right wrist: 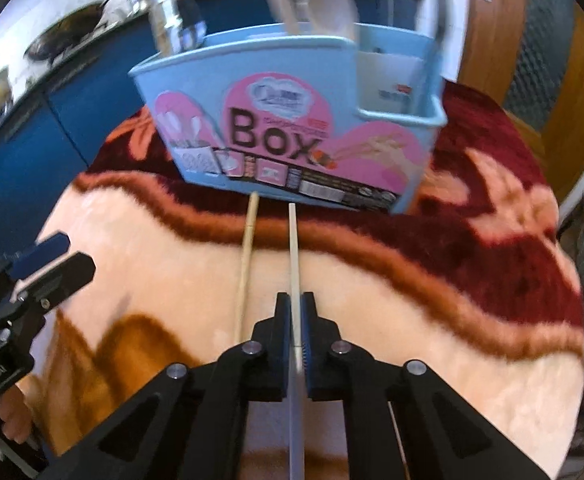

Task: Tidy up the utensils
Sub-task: 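Grasp the other wooden chopstick with the left tool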

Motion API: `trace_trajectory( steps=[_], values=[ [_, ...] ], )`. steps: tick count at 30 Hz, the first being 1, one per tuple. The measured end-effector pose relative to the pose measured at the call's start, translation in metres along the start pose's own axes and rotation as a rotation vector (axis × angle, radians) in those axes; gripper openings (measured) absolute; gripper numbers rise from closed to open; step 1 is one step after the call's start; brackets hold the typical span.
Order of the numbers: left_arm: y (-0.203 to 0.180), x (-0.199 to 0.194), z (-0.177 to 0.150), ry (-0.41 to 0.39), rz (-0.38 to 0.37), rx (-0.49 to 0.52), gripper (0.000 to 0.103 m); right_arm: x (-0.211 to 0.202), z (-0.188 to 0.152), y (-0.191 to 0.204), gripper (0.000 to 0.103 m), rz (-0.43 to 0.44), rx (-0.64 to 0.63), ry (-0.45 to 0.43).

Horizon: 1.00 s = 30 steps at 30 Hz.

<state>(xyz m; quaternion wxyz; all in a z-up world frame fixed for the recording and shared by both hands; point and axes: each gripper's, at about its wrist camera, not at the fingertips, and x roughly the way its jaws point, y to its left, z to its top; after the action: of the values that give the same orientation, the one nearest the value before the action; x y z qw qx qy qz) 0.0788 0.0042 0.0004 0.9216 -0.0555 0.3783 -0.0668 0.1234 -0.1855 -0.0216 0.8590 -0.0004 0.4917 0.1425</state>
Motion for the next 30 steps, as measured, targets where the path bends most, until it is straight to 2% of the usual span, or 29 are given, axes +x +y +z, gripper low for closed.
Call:
trace_trajectory(
  steps=[8, 13, 17, 23, 27, 30],
  values=[
    [-0.022, 0.01, 0.005, 0.04, -0.025, 0.039, 0.06, -0.023, -0.019, -0.037, 0.007, -0.026, 0.143, -0.036],
    [-0.043, 0.021, 0.009, 0.084, -0.068, 0.067, 0.06, -0.023, -0.024, -0.058, 0.007, 0.053, 0.207, -0.013],
    [-0.062, 0.034, 0.014, 0.134, -0.116, 0.095, 0.06, -0.022, -0.019, -0.06, 0.011, 0.074, 0.199, -0.016],
    [-0.079, 0.055, 0.027, 0.207, -0.142, 0.128, 0.06, -0.016, -0.011, -0.061, 0.014, 0.099, 0.179, -0.014],
    [-0.085, 0.067, 0.036, 0.259, -0.169, 0.144, 0.038, -0.013, -0.008, -0.064, 0.015, 0.118, 0.181, -0.01],
    [-0.086, 0.079, 0.041, 0.318, -0.174, 0.127, 0.032, -0.012, -0.006, -0.068, 0.015, 0.128, 0.182, -0.005]
  ],
)
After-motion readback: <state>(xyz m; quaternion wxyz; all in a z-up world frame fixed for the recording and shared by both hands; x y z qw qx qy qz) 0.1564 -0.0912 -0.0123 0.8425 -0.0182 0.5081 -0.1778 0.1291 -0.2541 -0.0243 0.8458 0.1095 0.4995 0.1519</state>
